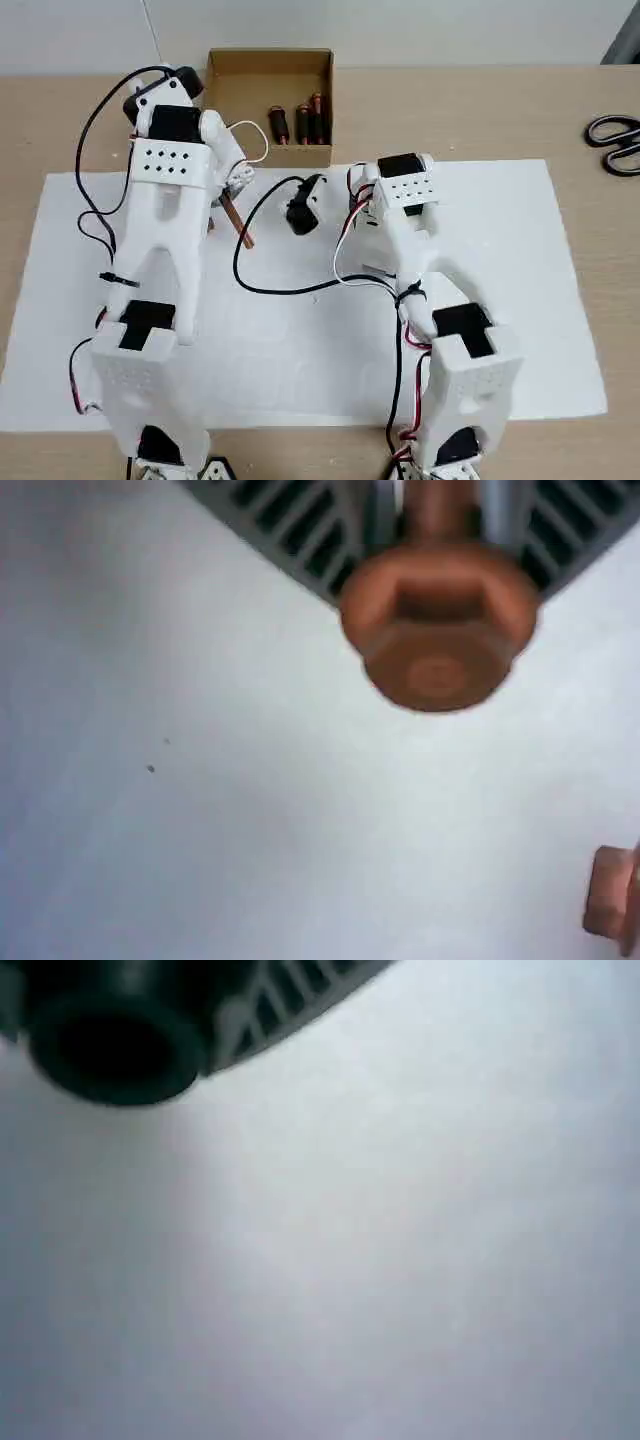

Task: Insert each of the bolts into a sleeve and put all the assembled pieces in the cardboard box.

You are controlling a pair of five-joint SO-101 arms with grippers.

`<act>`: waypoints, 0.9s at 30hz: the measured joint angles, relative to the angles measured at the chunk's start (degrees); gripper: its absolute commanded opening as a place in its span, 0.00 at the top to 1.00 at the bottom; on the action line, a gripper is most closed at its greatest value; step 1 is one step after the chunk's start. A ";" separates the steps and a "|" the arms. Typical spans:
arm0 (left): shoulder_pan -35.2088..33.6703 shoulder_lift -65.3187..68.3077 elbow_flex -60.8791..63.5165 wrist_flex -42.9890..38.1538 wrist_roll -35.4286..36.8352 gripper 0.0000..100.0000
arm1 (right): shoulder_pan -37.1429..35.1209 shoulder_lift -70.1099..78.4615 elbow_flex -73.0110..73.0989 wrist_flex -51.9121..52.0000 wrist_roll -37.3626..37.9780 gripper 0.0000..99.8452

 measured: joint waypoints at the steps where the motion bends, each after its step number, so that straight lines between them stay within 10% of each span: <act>1: 0.00 0.09 -0.70 0.00 0.00 0.99 | 0.00 -0.62 0.00 0.00 -0.88 0.99; 27: -2.37 0.09 -33.49 1.05 -0.79 0.99 | -1.58 -19.60 0.00 4.48 -19.96 0.99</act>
